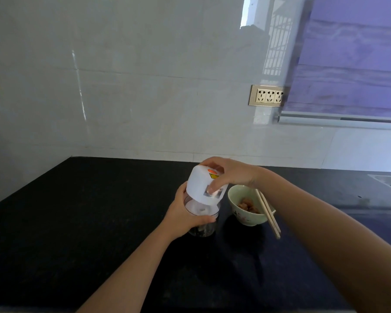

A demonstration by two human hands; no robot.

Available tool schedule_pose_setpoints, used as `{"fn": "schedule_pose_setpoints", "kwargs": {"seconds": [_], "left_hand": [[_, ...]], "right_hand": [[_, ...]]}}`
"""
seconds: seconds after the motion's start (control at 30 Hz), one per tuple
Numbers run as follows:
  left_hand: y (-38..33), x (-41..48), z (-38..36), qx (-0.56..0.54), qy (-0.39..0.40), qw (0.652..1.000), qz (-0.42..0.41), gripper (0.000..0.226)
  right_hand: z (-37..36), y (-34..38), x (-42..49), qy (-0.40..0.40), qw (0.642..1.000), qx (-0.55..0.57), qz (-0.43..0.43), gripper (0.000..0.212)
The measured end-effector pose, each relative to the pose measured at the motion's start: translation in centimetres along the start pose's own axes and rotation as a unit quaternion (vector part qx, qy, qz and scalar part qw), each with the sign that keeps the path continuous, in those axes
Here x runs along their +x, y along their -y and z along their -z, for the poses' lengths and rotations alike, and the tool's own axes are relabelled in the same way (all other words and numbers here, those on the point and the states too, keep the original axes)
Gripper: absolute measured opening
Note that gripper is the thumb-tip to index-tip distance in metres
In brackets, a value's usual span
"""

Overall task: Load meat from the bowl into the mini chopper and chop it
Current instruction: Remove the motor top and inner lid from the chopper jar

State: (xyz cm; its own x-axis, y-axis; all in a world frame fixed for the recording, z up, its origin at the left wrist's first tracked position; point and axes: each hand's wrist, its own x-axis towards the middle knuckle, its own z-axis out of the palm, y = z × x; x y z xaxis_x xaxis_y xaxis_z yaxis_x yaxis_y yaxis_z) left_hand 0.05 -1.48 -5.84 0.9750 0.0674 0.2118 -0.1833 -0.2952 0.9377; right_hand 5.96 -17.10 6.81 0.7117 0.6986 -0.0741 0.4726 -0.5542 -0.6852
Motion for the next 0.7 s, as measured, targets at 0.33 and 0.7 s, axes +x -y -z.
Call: {"fn": "schedule_pose_setpoints", "kwargs": {"seconds": [0.33,0.7], "left_hand": [[-3.2,0.3,1.8,-0.008,-0.021,0.999,-0.047,0.13],[-6.5,0.1,3.8,0.06,-0.105,0.979,-0.165,0.087]], "right_hand": [[-0.5,-0.9,-0.6,-0.067,0.964,0.257,-0.009,0.06],[-1.7,-0.1,-0.6,0.014,0.882,0.471,0.031,0.047]]}}
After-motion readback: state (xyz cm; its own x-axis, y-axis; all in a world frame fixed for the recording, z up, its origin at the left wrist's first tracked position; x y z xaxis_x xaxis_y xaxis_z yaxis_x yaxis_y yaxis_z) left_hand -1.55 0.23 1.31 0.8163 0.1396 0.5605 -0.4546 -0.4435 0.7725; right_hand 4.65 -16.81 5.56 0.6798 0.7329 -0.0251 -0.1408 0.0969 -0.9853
